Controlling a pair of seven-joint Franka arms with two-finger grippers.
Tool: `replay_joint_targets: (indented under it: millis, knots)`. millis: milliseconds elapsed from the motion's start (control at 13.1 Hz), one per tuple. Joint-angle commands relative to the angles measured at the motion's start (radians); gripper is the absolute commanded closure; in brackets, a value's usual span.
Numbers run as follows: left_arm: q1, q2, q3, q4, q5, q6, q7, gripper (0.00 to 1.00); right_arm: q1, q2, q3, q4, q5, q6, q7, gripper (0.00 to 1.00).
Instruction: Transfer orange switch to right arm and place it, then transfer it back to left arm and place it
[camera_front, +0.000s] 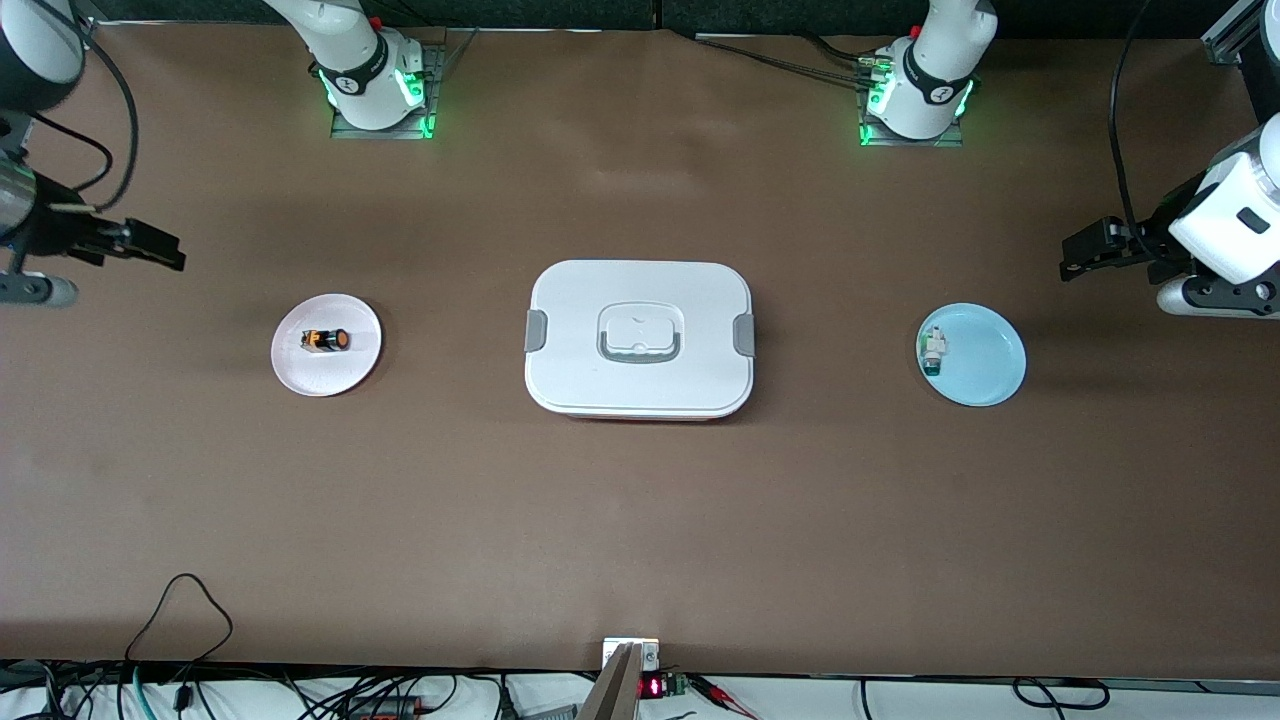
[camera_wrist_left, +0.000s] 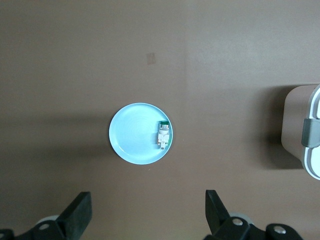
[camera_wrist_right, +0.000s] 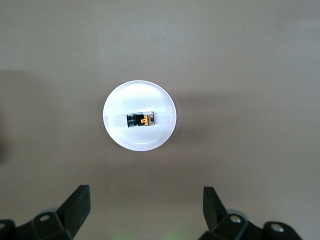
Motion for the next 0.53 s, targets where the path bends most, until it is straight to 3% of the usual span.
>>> replay_joint_targets:
  millis: [0,457]
  knots:
    - [0.005,-0.001,-0.002,0.009,-0.003,-0.013,0.020,0.00,0.019,0.033,0.009,0.014,0.049,0.015,0.006,0.00]
    - [0.006,0.001,-0.001,0.009,-0.003,-0.013,0.020,0.00,0.018,0.158,0.009,0.011,0.046,0.111,0.007,0.00]
